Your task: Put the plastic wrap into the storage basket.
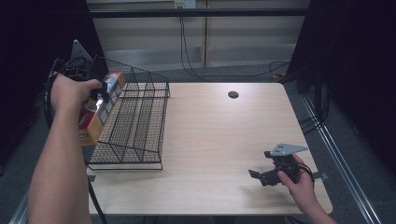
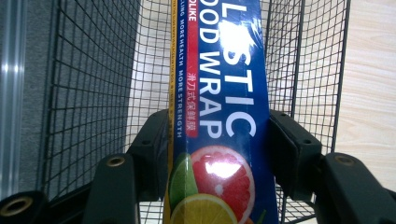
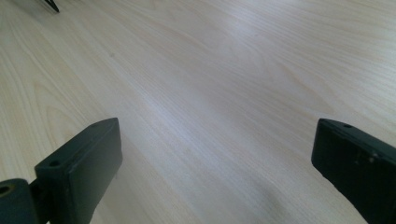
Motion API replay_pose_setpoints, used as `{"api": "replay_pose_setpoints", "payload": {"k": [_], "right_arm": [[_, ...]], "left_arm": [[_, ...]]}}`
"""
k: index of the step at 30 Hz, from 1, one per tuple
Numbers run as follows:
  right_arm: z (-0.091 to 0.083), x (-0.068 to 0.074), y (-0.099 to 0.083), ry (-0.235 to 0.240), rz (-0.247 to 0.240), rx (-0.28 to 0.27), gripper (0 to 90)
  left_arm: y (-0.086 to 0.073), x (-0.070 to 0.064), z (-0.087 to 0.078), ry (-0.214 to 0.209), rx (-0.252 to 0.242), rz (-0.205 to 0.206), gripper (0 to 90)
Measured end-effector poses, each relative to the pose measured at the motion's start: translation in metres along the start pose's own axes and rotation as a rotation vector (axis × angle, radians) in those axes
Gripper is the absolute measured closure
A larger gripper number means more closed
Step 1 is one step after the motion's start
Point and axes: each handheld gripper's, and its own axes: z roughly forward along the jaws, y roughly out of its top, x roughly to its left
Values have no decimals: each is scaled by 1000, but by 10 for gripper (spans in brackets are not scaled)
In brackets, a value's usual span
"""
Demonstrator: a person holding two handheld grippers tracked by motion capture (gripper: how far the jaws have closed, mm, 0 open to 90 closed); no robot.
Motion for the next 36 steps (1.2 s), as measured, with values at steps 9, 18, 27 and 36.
{"api": "replay_pose_setpoints", "payload": {"k": [9,18,27,36], "right_arm": [[0,0,0,3,-2,4,19],[1,1,0,6,-5,5,19],[1,1,0,8,-12,8,19],[2,2,0,9,-13,8,19]], "left_arm": [[0,0,10,8,21,14,447],[-2,-2,17,5,22,0,446],[-2,-1,21,0,40,5,445],[-3,0,25,6,41,3,443]]}}
